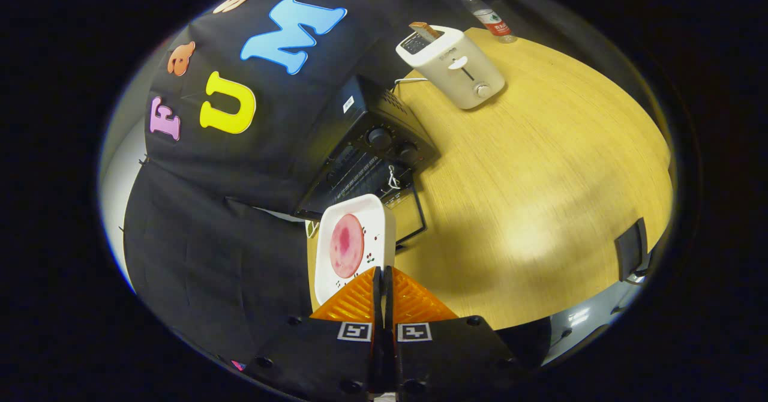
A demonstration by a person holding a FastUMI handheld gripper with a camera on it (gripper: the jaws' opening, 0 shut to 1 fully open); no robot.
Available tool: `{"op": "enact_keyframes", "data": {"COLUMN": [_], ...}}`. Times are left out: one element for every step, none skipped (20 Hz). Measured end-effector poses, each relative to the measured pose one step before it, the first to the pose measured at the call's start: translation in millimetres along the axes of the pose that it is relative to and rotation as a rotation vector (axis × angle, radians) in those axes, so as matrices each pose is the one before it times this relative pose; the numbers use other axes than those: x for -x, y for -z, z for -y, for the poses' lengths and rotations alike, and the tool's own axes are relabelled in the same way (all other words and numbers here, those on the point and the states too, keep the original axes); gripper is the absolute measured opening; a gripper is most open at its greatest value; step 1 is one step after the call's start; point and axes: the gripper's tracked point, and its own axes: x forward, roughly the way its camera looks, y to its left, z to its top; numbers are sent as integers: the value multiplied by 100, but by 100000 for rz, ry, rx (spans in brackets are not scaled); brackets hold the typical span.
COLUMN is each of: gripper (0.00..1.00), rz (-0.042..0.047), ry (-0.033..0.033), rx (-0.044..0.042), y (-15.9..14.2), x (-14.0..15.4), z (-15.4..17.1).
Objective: Open the toaster oven, put the food inside, and close the toaster oven door.
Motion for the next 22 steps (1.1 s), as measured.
{"op": "enact_keyframes", "data": {"gripper": [2, 2, 2, 2, 2, 2, 2, 2, 2, 2, 2, 2, 2, 2, 2, 2, 2, 2, 2, 2, 2, 2], "rz": [-539, -414, -827, -321, 101, 202, 192, 372, 121, -469, 416, 830, 936, 874, 796, 1232, 308, 886, -705, 473, 913, 1429], "ry": [-1038, -205, -69, 46, -259, -464, -425, -549, 166, 389, 691, 260, -305, -350, -404, -814, -856, -980, -418, 242, 468, -376], "rx": [-1382, -1353, -1379, -1915, -1931, -1764, -1815, -1689, -1224, -1572, -1338, -780, -700, -1211, -1056, -1483, -1963, -1801, -1513, -1179, -962, -997], "y": [-140, -125, -201, -332, -451, -388, -421, -284, -355, -231, -222, -309, -110, -186, -69, -242, 20, -134, 124, -125, -219, -385], "x": [-1259, -1351, -1281, -1206, -1161, -1117, -1161, -941, -1085, -1015, -627, -976, -894, -899, -846, -652, -884, -1101, -471, -627, -611, -406], "z": [-509, -343, -176, -120, -142, -306, -173, -359, 6, 150, 252, 90, -39, -46, -151, -239, -358, -288, -49, 68, 32, -128]}}
